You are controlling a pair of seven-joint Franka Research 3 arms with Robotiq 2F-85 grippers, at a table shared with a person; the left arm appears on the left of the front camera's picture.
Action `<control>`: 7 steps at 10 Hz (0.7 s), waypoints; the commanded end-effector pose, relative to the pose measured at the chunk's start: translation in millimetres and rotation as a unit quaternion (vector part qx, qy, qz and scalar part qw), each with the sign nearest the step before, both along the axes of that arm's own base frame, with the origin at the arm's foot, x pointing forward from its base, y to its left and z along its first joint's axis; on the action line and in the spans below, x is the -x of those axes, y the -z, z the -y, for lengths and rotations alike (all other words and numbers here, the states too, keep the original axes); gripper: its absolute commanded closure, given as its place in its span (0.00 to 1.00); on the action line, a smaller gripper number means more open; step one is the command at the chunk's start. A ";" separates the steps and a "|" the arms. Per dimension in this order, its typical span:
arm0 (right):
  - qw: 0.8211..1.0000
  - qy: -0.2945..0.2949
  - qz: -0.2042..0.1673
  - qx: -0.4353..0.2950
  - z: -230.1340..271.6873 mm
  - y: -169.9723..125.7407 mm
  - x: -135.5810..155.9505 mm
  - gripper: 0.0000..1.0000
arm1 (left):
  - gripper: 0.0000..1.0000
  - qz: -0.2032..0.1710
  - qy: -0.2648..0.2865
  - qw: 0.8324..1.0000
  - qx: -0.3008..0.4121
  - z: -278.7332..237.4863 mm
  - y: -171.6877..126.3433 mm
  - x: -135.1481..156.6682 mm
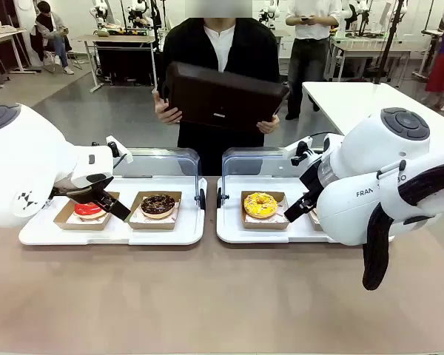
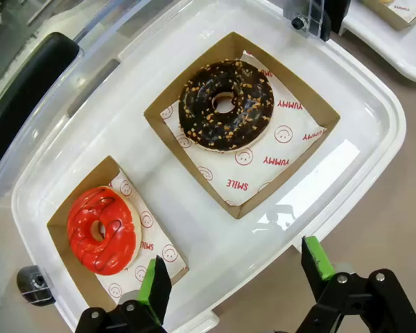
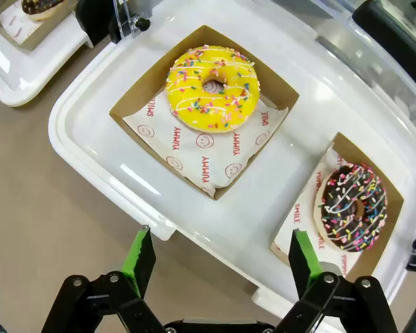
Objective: Provide the desired donut to the person.
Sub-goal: Pick up and lift the Paper togo box containing the Donut pointed at by the person.
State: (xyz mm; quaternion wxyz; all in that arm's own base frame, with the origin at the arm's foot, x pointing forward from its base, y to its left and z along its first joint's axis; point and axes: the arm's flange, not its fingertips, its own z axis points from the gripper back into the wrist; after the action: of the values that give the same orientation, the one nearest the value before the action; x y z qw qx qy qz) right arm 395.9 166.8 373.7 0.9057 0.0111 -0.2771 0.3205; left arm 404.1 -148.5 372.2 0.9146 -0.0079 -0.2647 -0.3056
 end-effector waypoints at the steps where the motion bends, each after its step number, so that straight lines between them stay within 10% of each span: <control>1: 1.000 0.000 0.000 0.000 0.0 0.0 0.0 0.00 | 0.00 0.000 0.000 1.000 0.000 0.1 0.1 0.1; 7: 1.000 0.000 0.000 0.000 0.0 0.0 0.0 0.00 | 0.00 0.000 0.000 1.000 0.000 0.1 0.1 0.1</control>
State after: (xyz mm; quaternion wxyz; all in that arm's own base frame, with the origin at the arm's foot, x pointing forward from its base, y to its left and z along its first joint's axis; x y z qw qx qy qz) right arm 395.9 166.7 373.7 0.9058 0.0111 -0.2771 0.3204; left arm 404.0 -148.5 372.2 0.9146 -0.0079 -0.2647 -0.3056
